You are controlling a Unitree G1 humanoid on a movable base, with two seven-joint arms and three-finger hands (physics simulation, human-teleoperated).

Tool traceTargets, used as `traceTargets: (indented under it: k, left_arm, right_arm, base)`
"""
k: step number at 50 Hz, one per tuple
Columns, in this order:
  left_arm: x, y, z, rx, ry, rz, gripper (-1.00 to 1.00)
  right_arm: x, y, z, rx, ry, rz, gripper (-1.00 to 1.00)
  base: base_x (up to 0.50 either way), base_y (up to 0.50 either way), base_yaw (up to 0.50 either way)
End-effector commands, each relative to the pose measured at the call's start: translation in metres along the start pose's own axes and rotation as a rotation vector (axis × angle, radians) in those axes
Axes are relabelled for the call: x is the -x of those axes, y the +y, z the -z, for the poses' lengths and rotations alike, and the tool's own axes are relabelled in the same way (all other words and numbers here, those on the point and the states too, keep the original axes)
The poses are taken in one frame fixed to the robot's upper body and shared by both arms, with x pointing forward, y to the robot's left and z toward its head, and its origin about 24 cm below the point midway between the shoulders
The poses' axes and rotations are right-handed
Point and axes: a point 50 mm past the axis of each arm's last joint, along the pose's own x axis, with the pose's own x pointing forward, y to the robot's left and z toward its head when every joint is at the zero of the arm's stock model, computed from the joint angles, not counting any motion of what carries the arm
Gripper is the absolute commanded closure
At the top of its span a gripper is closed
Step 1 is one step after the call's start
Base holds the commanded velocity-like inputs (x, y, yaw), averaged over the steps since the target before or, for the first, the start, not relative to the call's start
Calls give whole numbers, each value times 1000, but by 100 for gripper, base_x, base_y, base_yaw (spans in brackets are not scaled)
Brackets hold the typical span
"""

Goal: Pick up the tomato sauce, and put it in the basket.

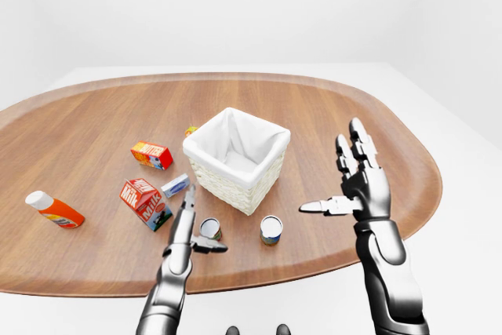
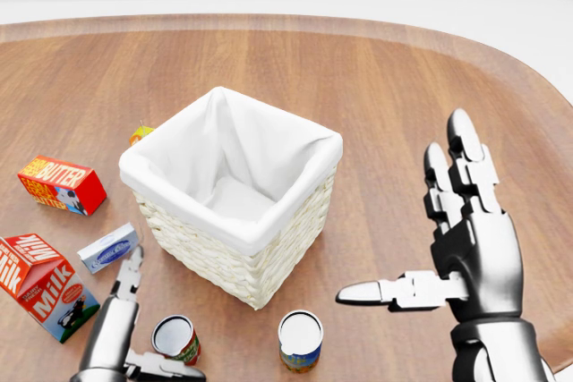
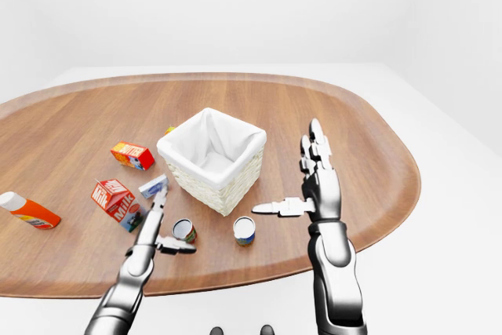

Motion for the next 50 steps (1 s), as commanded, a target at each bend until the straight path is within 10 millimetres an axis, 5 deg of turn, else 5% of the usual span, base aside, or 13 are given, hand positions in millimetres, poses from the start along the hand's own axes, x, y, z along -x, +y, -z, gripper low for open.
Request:
traceTargets:
  k: [1, 50]
  left_arm:
    - [-2, 1, -1, 0, -1, -3, -96]
    - [-12, -3, 10, -23, 70, 0, -97]
  right_arm:
    - [0, 0, 2, 0, 7, 0, -100]
    - [-1, 0, 1, 0, 2, 1, -100]
  base:
    - [0, 0, 0]
    - [0, 0, 0]
